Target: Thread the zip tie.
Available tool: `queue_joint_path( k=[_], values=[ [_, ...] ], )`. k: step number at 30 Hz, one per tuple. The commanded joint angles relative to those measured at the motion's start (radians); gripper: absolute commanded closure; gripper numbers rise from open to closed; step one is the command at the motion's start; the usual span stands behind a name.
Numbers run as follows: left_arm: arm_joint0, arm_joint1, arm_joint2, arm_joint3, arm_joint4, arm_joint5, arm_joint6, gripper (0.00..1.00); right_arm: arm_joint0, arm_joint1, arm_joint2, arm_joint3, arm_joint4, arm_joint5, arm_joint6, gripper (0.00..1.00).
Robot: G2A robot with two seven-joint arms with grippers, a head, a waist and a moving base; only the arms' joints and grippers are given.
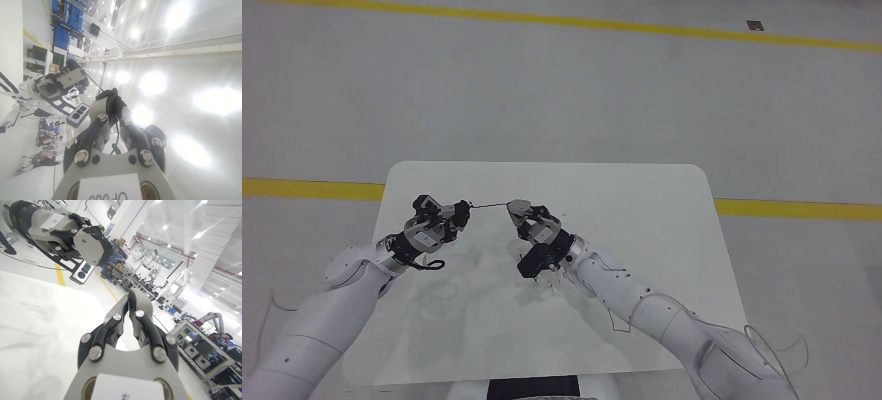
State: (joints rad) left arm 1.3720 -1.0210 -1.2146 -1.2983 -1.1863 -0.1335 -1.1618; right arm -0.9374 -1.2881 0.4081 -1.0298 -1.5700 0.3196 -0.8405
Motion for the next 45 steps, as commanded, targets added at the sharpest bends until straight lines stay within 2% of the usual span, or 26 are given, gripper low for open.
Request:
queue_joint_path(
  k=[1,27,45],
  values=[
    [0.000,0.000,0.000,0.000,0.000,0.000,0.000,1.00,-0.001,0.000,0.001,0.001,0.000,0.000,0.000,1.00],
    [0.000,0.000,0.000,0.000,0.000,0.000,0.000,1.00,-0.017,-0.001,0.027,0.014,0.000,-0.012,-0.008,1.00],
    [0.000,0.000,0.000,0.000,0.000,0.000,0.000,1.00,-0.034,0.010,0.052,0.020,0.000,-0.005,-0.009,1.00]
  ],
)
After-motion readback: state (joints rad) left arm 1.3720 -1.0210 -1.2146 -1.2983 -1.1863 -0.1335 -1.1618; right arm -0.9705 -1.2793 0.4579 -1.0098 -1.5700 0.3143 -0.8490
